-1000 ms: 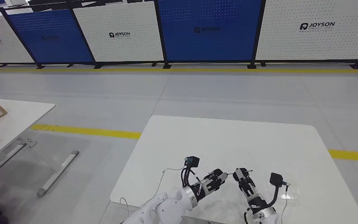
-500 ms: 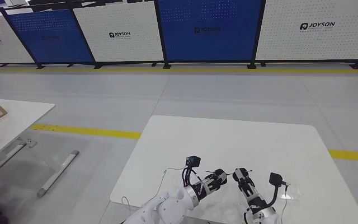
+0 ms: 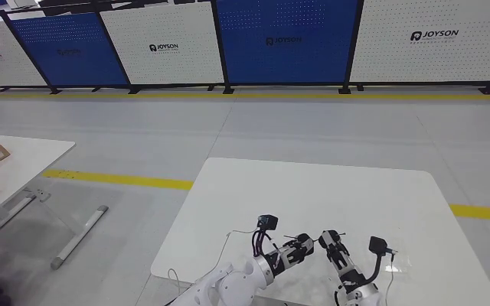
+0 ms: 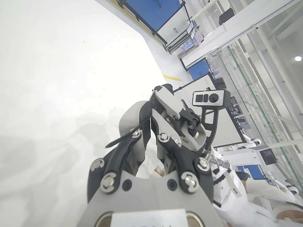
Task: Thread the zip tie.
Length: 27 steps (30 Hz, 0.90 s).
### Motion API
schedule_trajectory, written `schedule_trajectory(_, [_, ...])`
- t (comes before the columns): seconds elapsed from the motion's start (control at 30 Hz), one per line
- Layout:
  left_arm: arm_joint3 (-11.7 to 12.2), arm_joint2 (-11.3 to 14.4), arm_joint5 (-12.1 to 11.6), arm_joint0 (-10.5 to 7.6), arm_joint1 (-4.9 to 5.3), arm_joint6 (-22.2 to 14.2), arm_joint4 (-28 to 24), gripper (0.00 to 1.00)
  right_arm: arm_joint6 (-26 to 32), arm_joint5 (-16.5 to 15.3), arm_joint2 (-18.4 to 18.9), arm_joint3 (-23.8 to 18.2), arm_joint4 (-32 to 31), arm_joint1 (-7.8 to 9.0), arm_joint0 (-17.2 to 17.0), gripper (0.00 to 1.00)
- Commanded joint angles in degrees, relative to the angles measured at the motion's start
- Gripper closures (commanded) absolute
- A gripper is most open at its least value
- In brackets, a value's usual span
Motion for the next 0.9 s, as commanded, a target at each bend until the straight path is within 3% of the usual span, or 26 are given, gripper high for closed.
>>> schedule_trajectory(0.0, [-0.1,0.0,-0.1,0.03,0.01,-0.1,0.0,1.0,0.3,0.0,-0.1,-0.1,-0.1,-0.01,0.0,1.0])
schedule_trajectory(0.3, [-0.5,-0.3,0.2,0.19,0.02,0.2,0.0,1.0,2.0,0.2,0.0,-0.5,1.1,-0.01,0.0,1.0])
schedule_trajectory(0.33, [-0.5,-0.4,0.3,0.19,0.01,0.2,-0.1,1.0,2.1,0.3,0.0,-0.6,1.2,-0.01,0.0,0.88])
schedule_trajectory(0.37, [-0.5,-0.4,0.4,0.19,0.0,0.3,-0.2,1.0,2.1,0.3,0.1,-0.7,1.4,0.0,-0.1,0.67])
schedule_trajectory(0.4, [-0.5,-0.4,0.5,0.2,-0.01,0.3,-0.3,1.0,2.2,0.3,0.2,-0.8,1.5,0.0,-0.1,0.59])
schedule_trajectory(0.5, [-0.3,-0.6,1.2,0.04,-0.09,0.4,-0.9,1.0,2.1,0.3,0.4,-1.0,1.6,0.01,-0.3,0.43])
schedule_trajectory(0.57, [-0.1,-0.7,1.8,-0.14,-0.19,0.7,-1.6,1.0,1.9,0.2,0.5,-1.0,1.7,0.01,-0.4,0.39])
schedule_trajectory(0.73, [0.1,-0.8,2.5,-0.26,-0.33,1.2,-2.4,1.0,1.7,-0.1,0.7,-0.7,1.8,0.02,-0.5,0.51])
schedule_trajectory(0.87, [0.0,-1.0,2.8,-0.1,-0.37,1.5,-2.8,1.0,1.4,-0.5,0.9,-0.4,1.9,0.01,-0.6,0.55])
